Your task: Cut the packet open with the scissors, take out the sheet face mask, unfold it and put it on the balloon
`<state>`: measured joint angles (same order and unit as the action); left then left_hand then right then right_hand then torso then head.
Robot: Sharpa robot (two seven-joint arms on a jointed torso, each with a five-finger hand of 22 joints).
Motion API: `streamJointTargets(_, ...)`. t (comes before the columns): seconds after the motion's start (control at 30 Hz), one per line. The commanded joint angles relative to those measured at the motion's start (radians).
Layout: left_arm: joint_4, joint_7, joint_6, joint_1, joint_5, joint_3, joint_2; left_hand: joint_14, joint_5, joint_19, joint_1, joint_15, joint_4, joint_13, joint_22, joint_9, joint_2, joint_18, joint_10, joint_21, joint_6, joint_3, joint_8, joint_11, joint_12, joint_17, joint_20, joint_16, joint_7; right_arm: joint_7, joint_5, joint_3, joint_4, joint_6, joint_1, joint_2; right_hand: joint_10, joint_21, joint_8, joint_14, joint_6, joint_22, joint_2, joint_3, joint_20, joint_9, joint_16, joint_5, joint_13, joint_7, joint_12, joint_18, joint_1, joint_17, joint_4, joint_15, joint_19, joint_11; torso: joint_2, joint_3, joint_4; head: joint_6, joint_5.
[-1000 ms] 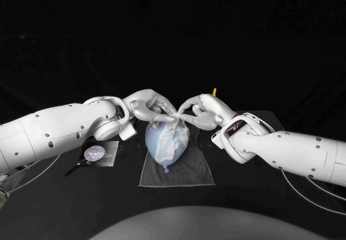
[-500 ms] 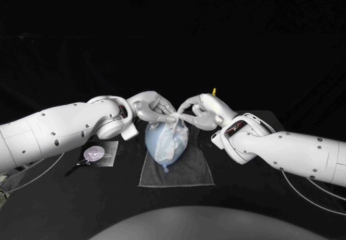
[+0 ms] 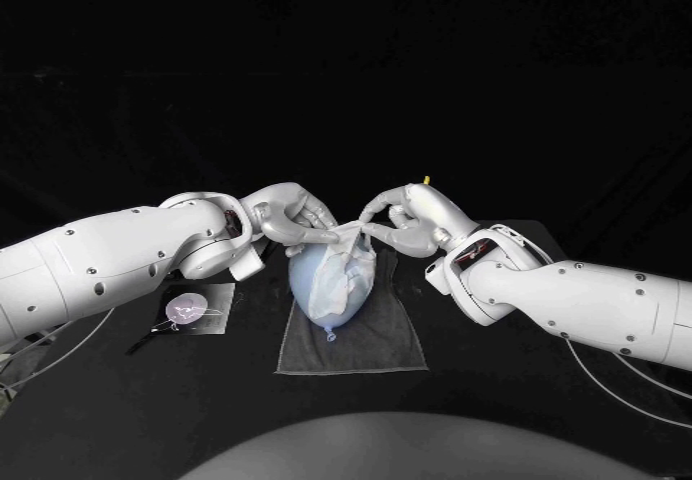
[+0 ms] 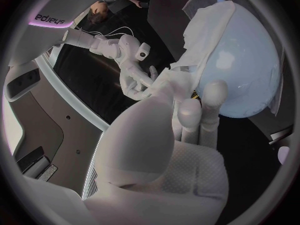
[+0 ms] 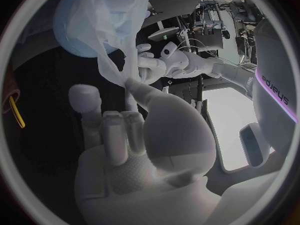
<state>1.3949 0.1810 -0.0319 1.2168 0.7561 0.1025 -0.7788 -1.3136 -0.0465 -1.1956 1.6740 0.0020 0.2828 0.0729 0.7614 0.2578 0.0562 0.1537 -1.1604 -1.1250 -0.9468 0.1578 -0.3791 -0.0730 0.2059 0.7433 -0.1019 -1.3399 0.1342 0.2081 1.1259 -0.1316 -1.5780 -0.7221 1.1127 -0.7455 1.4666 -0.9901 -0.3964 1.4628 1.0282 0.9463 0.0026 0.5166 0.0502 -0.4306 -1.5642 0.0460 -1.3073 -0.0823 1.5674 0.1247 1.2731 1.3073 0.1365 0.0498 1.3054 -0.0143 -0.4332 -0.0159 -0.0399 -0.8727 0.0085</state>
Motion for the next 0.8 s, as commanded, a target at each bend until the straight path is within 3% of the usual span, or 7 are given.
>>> streamJointTargets(0.03, 0.003, 0.008, -0.015, 0.000, 0.011, -0.001, -0.006, -0.007, -0.002, -0.003, 0.001, -0.003, 0.002, 0.002, 0.005, 0.003, 0.006, -0.009, -0.014, -0.005, -0.016, 0.011, -0.008, 0.002, -0.005, 0.004, 0.009, -0.007, -0.005, 0.005, 0.000, 0.002, 0.006, -0.023, 0.001, -0.001, 0.104, -0.006, -0.004, 0.108, 0.005, 0.002, 0.004, 0.007, -0.003, -0.035, -0.007, 0.003, -0.264, 0.001, 0.003, 0.011, -0.004, 0.264, 0.001, 0.007, 0.002, 0.010, 0.000, -0.0005, 0.0004, 0.000, -0.001)
streamJointTargets(0.33, 0.009, 0.024, -0.004, 0.000, -0.007, -0.001, -0.019, -0.009, -0.003, -0.004, 0.004, -0.014, -0.010, 0.011, 0.017, 0.015, -0.001, -0.010, -0.041, -0.015, -0.046, 0.051, -0.018, 0.015, 0.001, 0.008, 0.019, -0.008, -0.015, 0.003, 0.000, 0.002, 0.014, -0.022, 0.001, -0.001, 0.104, -0.006, -0.004, 0.108, 0.005, 0.002, 0.004, 0.007, -0.003, -0.035, -0.007, 0.003, -0.264, 0.001, 0.003, 0.011, -0.004, 0.264, 0.001, 0.007, 0.002, 0.010, 0.001, -0.0004, 0.0001, 0.000, -0.001)
streamJointTargets(0.6, 0.011, 0.035, 0.019, 0.000, -0.014, -0.002, -0.026, -0.015, -0.003, -0.008, 0.023, -0.022, -0.060, 0.035, 0.039, 0.032, -0.005, -0.014, -0.053, -0.033, -0.047, 0.129, -0.024, 0.022, 0.026, 0.025, 0.029, -0.013, -0.010, 0.007, -0.007, 0.002, 0.012, -0.032, 0.001, -0.003, 0.104, -0.007, -0.006, 0.108, 0.005, 0.003, 0.004, 0.010, -0.003, -0.037, -0.007, 0.003, -0.264, 0.001, 0.003, 0.010, -0.006, 0.264, 0.002, 0.007, 0.003, 0.010, 0.000, 0.0003, -0.0004, 0.000, -0.001)
streamJointTargets(0.8, 0.014, 0.042, 0.038, 0.000, -0.015, -0.002, -0.034, -0.020, -0.002, -0.005, -0.042, -0.022, -0.098, 0.085, 0.061, 0.054, 0.025, -0.016, -0.037, -0.052, -0.040, 0.246, -0.030, 0.024, 0.082, 0.038, 0.029, -0.019, -0.011, 0.008, -0.013, 0.002, 0.013, -0.039, 0.001, -0.004, 0.104, -0.007, -0.006, 0.108, 0.004, 0.003, 0.004, 0.012, -0.003, -0.038, -0.007, 0.003, -0.264, 0.001, 0.003, 0.010, -0.007, 0.264, 0.003, 0.007, 0.003, 0.010, 0.000, 0.0008, -0.0003, 0.000, -0.002)
